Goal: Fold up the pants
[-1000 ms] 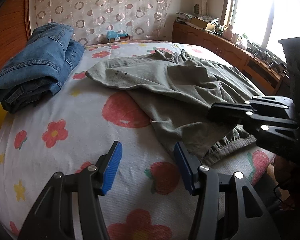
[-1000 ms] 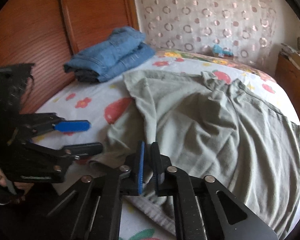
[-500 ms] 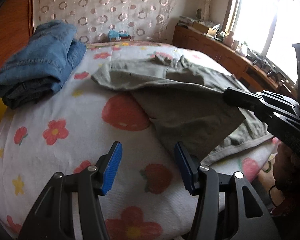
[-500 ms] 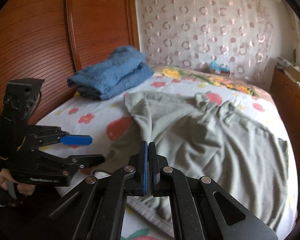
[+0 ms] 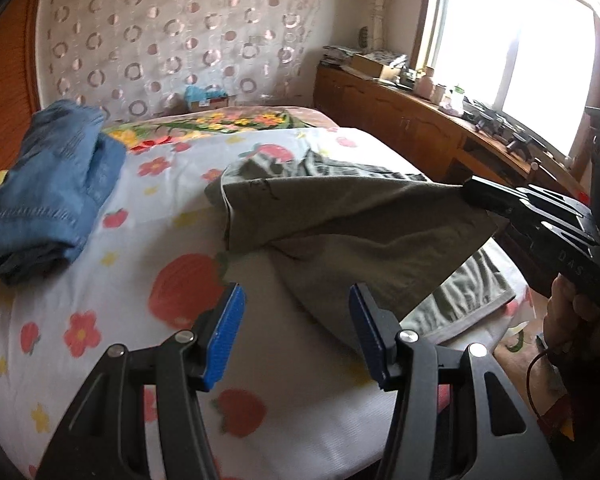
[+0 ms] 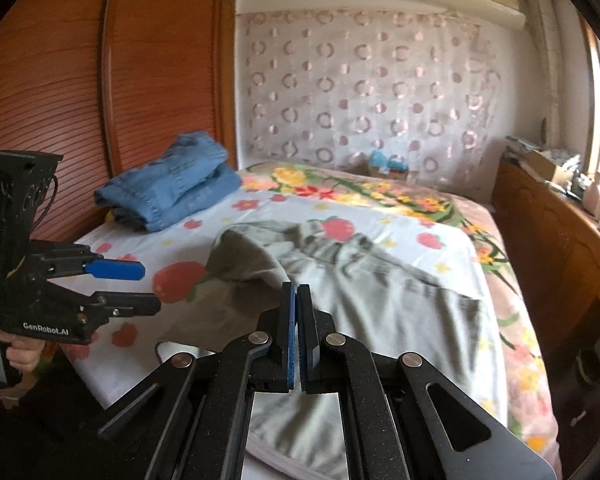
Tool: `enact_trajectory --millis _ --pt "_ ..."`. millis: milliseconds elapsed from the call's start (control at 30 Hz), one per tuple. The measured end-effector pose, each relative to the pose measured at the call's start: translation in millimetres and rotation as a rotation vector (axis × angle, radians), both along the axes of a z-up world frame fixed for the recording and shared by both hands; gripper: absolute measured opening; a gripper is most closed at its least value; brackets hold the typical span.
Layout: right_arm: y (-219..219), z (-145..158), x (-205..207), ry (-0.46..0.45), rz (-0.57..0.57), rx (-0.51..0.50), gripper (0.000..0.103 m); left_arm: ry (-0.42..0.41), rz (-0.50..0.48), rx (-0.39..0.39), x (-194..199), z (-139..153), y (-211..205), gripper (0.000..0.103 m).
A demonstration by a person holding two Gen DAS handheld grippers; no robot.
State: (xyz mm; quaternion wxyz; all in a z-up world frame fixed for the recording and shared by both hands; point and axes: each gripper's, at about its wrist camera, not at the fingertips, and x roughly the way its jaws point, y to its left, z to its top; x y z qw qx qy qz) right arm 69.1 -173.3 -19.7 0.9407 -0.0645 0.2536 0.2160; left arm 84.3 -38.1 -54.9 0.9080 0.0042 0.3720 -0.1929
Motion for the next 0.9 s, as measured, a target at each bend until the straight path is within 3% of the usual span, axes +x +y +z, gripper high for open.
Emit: enact_trajectory --millis 367,900 --pt "-36 -1 -13 0.001 -0.059 -0.007 0.000 0.009 -0.058 0.031 10 -1 -38 0.054" --pt "-79 -9 -35 0.024 -0.145 -0.011 0.000 0.025 -0.094 0.051 10 -7 -60 0.054"
